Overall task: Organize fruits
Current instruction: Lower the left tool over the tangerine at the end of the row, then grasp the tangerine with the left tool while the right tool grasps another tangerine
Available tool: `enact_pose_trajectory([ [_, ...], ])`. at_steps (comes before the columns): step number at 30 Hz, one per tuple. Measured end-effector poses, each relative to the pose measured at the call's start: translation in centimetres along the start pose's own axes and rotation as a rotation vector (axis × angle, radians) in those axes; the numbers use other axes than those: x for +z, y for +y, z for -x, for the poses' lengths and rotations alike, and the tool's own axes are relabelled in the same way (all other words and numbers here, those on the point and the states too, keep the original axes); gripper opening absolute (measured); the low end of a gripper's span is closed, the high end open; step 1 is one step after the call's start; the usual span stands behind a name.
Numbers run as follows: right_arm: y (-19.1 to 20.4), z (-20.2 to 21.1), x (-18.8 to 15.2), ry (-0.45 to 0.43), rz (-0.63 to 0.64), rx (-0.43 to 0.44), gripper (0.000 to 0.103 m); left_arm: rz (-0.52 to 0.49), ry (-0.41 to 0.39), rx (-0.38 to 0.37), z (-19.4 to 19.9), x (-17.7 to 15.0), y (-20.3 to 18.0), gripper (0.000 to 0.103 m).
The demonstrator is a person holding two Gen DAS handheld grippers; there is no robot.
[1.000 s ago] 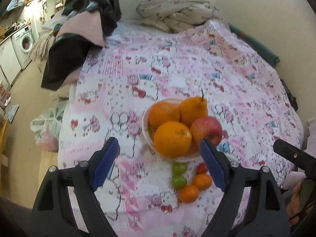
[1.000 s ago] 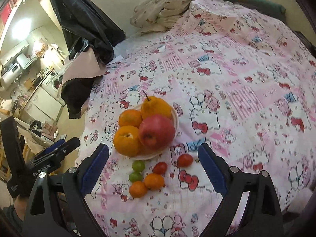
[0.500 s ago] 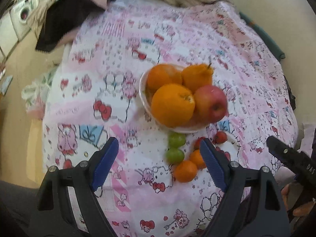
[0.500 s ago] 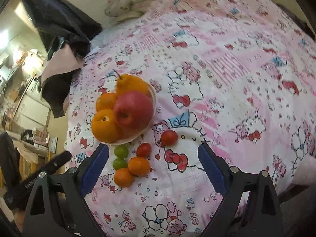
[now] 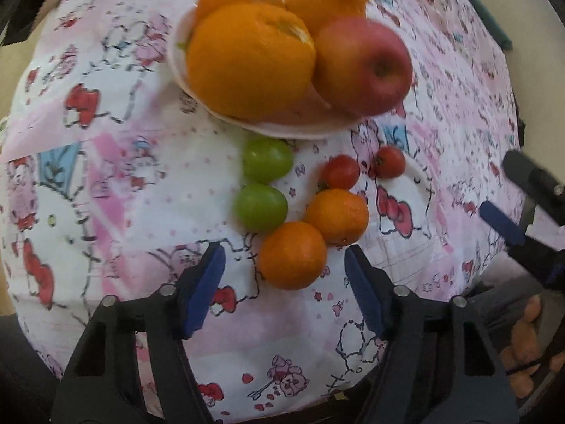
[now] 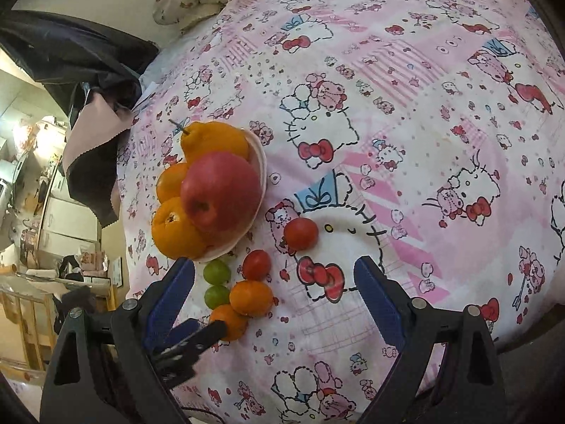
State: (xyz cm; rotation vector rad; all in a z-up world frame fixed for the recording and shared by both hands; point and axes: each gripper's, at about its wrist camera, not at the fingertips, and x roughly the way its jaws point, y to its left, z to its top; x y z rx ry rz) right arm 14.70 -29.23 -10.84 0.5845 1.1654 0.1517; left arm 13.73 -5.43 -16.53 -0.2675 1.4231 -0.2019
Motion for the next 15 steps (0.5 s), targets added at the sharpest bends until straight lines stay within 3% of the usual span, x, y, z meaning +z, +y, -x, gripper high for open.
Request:
enact_pose_trajectory([
  [6, -0.2, -0.2, 0.1, 0.003, -0.010, 0.000, 0.094, -0.021, 0.038, 0.003, -1.2, 0.0, -0.1, 0.053],
  [9, -0.1, -0.3, 0.1, 0.003, -0.005, -0.004, 0.094, -0.039, 0.045, -0.024, -1.2, 0.0, -0.3, 0.038],
  [12, 0.1, -0.5, 0.1, 0.009, -0.001, -0.006, 0.094, -0.044, 0.043, -0.003, -0.4, -0.5, -0.3, 0.038],
  [15, 0.4, -0.8, 0.0, 0.021, 0.004, -0.005, 0.094, -0.043, 0.041, -0.028, 1.6, -1.2, 0.1, 0.038],
])
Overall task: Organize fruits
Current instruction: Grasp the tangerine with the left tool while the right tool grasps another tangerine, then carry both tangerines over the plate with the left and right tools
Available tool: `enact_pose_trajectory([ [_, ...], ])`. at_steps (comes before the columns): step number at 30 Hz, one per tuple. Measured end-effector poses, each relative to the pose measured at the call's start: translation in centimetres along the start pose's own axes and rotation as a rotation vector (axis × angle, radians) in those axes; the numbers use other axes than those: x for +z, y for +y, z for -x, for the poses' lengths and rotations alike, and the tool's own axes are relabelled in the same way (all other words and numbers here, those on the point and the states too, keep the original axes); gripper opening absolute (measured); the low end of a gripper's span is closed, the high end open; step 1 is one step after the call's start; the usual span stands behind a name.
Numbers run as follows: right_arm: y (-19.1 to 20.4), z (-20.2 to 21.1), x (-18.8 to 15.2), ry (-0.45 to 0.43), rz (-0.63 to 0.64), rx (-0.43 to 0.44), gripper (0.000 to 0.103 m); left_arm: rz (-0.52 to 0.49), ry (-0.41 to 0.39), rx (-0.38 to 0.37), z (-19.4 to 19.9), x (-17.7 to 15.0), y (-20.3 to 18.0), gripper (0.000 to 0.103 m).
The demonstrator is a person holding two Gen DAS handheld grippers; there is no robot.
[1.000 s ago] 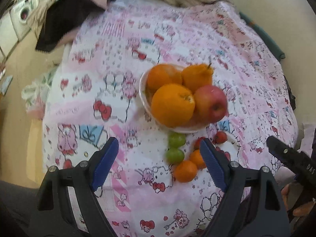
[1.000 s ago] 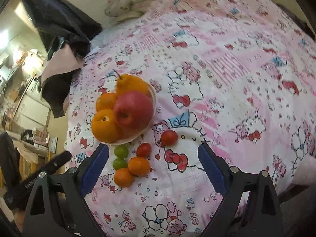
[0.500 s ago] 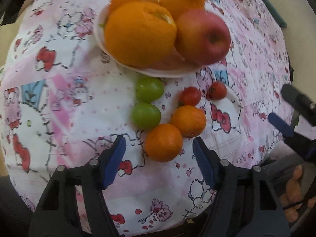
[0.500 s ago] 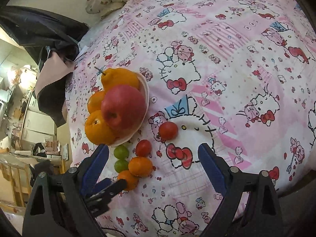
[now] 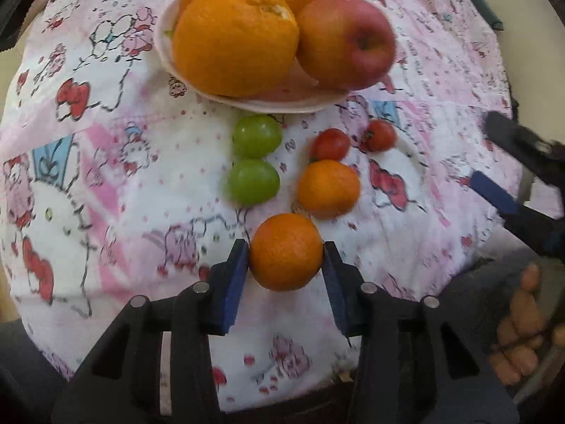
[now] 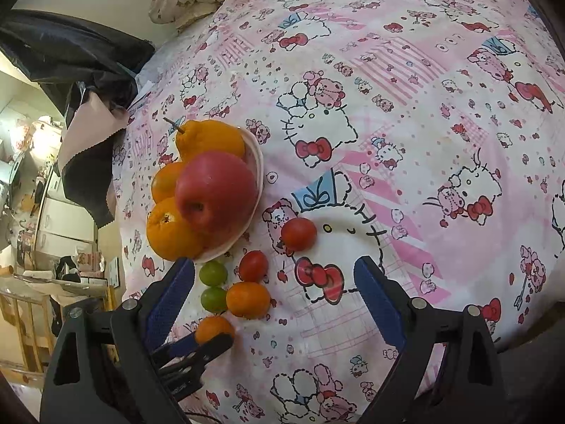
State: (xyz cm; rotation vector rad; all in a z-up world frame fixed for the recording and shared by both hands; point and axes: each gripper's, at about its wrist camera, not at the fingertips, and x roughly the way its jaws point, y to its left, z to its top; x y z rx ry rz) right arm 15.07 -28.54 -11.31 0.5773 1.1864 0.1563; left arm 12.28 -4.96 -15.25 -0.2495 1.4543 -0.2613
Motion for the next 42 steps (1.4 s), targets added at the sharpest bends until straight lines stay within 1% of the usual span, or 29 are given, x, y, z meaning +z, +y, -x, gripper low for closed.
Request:
enact_pose_trajectory([
  [1, 0.1, -0.2, -0.1, 0.010, 0.004, 0.000, 0.094, -0.002, -0.010, 0.010, 0.8, -0.2, 0.0, 0.038],
  [2, 0.3, -0.6, -0.2, 0.029, 0.008, 0.000, 0.094, 0.002, -0.028, 0.036, 1.8, -0.5, 0.2, 0.038],
  [3, 0.5, -1.0, -0.3, 0.050, 0.011, 0.002, 0.094, 0.006, -0.043, 0.040, 2.6, -0.6, 0.4, 0.038],
  [5, 0.8, -2.2, -0.6, 0.115, 0.002, 0.024, 0.094, 0.023, -0.069, 0.017, 4.1, -0.3, 1.0, 0.038],
  [6, 0.9, -2.8, -0.8, 0.142, 0.000, 0.034, 0.094, 0.032, -0.082, 0.020, 4.6, -0.2, 1.4, 0.038],
  [9, 1.9, -4.4, -1.4, 0.204, 0.030, 0.025, 0.091, 0.056, -0.163, 0.053, 6.8, 0.2, 2.5, 0.038],
  [11, 3.0, -5.6, -1.9, 0.234, 0.085, 0.003, 0.080, 0.075, -0.203, 0.074, 7.6, 0.2, 3.1, 0.038],
  [12, 3.4, -6.1, -2.1, 0.244, 0.107, -0.009, 0.077, 0.083, -0.222, 0.085, 8.0, 0.2, 3.4, 0.038],
  [13, 4.0, -6.9, -2.4, 0.263, 0.139, -0.024, 0.072, 0.087, -0.229, 0.090, 8.1, 0.3, 3.6, 0.038],
  [14, 4.3, -7.5, -2.7, 0.282, 0.156, -0.031, 0.070, 0.091, -0.234, 0.095, 8.2, 0.4, 4.0, 0.038],
  [16, 4.8, -8.7, -3.1, 0.310, 0.168, -0.038, 0.068, 0.102, -0.236, 0.098, 8.1, 0.5, 4.2, 0.038],
  [19, 5.0, -10.1, -3.4, 0.338, 0.176, -0.060, 0.068, 0.118, -0.223, 0.087, 7.5, 0.6, 4.6, 0.038],
  [21, 5.1, -10.7, -3.5, 0.343, 0.171, -0.066, 0.067, 0.128, -0.208, 0.073, 7.0, 0.7, 4.8, 0.038],
  [23, 5.3, -11.4, -3.6, 0.349, 0.180, -0.088, 0.055, 0.142, -0.205, 0.070, 6.7, 0.8, 4.9, 0.038],
  [25, 5.3, -11.4, -3.7, 0.343, 0.199, -0.106, 0.049, 0.145, -0.204, 0.075, 6.7, 1.0, 5.0, 0.038],
  [28, 5.0, -11.0, -3.9, 0.350, 0.186, -0.072, 0.048, 0.153, -0.205, 0.067, 6.7, 1.1, 5.1, 0.038],
  [33, 5.1, -9.7, -4.4, 0.338, 0.208, -0.055, 0.047, 0.147, -0.205, 0.088, 6.4, 1.0, 4.9, 0.038],
  [42, 4.8, -6.0, -4.3, 0.272, 0.197, 0.012, 0.047, 0.143, -0.220, 0.156, 6.0, 0.7, 5.3, 0.038],
])
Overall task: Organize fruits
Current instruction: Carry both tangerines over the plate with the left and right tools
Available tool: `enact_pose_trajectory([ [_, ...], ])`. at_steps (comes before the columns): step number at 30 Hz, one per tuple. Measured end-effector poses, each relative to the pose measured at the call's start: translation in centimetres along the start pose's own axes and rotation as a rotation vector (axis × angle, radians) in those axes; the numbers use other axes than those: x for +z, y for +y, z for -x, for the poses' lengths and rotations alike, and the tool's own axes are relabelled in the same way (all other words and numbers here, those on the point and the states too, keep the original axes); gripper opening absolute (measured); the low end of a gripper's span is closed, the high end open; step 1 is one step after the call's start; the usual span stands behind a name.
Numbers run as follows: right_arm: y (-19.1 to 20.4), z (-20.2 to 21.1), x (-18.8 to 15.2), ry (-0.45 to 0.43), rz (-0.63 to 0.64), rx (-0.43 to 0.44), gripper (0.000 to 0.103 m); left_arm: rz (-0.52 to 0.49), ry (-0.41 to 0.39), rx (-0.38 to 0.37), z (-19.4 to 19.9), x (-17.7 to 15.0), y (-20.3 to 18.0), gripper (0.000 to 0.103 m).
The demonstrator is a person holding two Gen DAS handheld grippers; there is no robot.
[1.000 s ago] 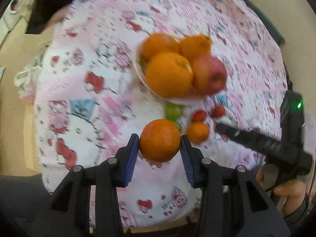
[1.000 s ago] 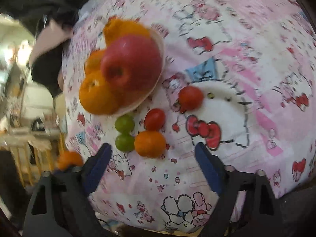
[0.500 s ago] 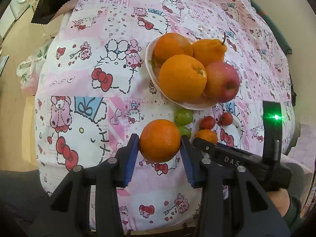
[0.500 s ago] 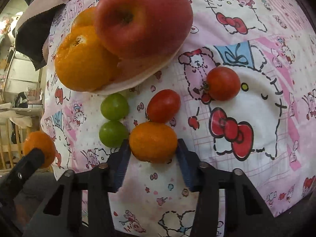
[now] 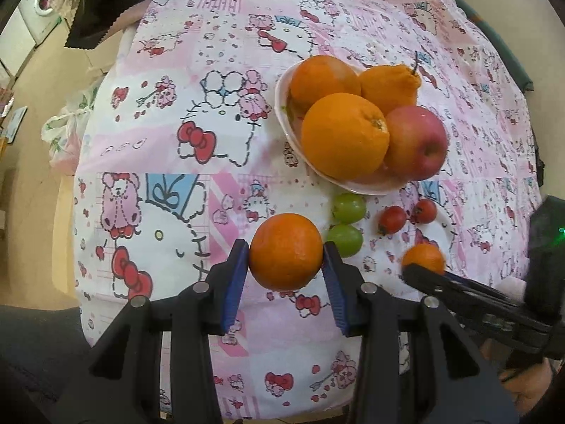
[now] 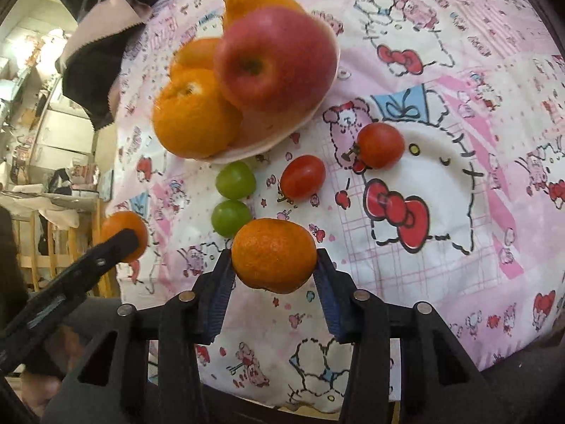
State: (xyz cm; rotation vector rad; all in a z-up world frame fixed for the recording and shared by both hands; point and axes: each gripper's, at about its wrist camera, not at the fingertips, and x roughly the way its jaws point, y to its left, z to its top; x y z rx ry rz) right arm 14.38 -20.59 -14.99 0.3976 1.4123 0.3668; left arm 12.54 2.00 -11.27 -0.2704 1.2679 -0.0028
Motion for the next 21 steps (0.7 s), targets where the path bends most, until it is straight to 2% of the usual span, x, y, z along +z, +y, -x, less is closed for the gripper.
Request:
enact_pose_trajectory([
  [5, -0.6, 2.7, -0.3, -0.066, 0.002, 0.044, 0.047, -0.014, -0.036, 0.030, 0.3, -0.1, 0.0, 0.038],
  [11, 0.3, 6.3, -0.1, -0.207, 0.026, 0.130, 0.047, -0.054, -0.102, 0.055, 1.4, -0.1, -0.6, 0.038],
  [17, 1.6, 9.4, 0.1, -0.340, 0.077, 0.189, 0.047, -0.055, -0.152, 0.063, 2.7, 0.3, -0.7, 0.038],
  [21, 2.6, 10.6, 0.5, -0.392, 0.109, 0.213, 0.047, -0.043, -0.177, 0.044, 3.9, 1.0, -0.7, 0.038],
])
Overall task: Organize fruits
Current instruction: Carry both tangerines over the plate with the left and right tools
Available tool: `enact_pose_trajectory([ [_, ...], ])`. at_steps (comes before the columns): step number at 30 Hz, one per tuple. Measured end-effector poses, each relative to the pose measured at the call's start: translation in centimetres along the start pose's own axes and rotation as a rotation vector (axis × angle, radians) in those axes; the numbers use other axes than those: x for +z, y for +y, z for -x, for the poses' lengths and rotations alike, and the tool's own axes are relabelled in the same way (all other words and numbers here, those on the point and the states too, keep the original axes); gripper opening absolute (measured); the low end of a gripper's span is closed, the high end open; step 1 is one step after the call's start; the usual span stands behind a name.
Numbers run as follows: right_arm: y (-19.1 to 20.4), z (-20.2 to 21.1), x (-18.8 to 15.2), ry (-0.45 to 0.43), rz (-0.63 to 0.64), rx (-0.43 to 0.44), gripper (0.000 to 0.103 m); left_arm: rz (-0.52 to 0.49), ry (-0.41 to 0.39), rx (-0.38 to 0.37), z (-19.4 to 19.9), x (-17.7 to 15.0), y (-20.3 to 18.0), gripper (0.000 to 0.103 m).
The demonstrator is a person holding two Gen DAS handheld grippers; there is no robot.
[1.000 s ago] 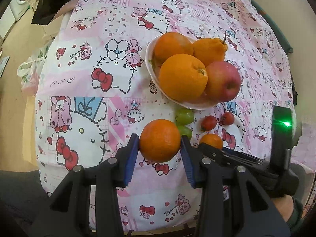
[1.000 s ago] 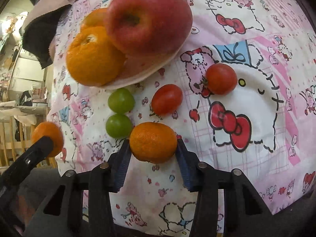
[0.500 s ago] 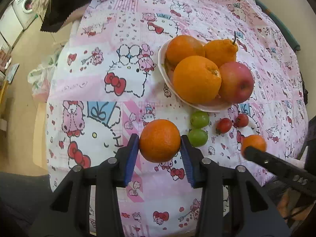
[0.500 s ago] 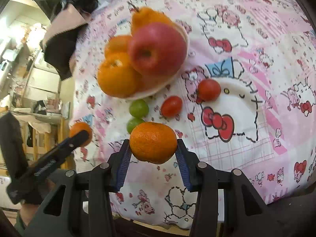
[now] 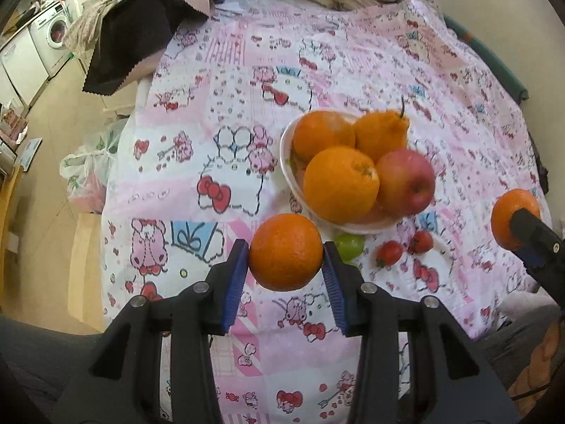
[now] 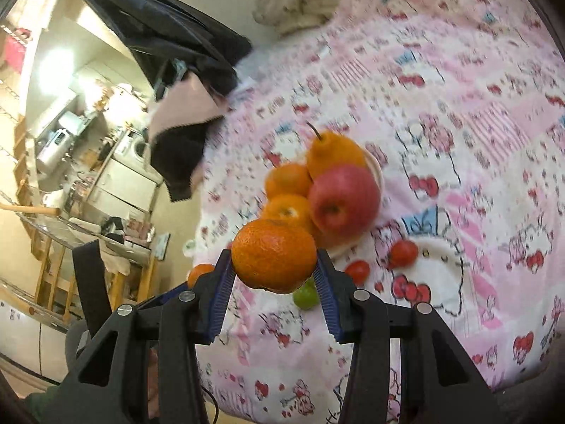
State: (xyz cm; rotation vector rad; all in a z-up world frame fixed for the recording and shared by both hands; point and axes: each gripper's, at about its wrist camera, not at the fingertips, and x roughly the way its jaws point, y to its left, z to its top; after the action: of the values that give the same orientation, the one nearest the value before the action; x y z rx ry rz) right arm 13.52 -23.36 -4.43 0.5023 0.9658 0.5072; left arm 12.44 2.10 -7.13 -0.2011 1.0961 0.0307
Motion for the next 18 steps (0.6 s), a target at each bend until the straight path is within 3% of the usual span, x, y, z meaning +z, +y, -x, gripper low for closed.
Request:
enact_pose_trajectory([
  [9, 0.7, 0.5, 2.7, -0.047, 0.016, 0.024, 0.047, -0.019, -0.059, -0.047, 2.9, 4.6, -0.6, 0.038],
  [18, 1.1, -0.5, 6.4, -0.063, 0.027, 0.006, 0.047, -0.060, -0.082, -0.054, 2.7, 8.3, -1.0, 0.038],
])
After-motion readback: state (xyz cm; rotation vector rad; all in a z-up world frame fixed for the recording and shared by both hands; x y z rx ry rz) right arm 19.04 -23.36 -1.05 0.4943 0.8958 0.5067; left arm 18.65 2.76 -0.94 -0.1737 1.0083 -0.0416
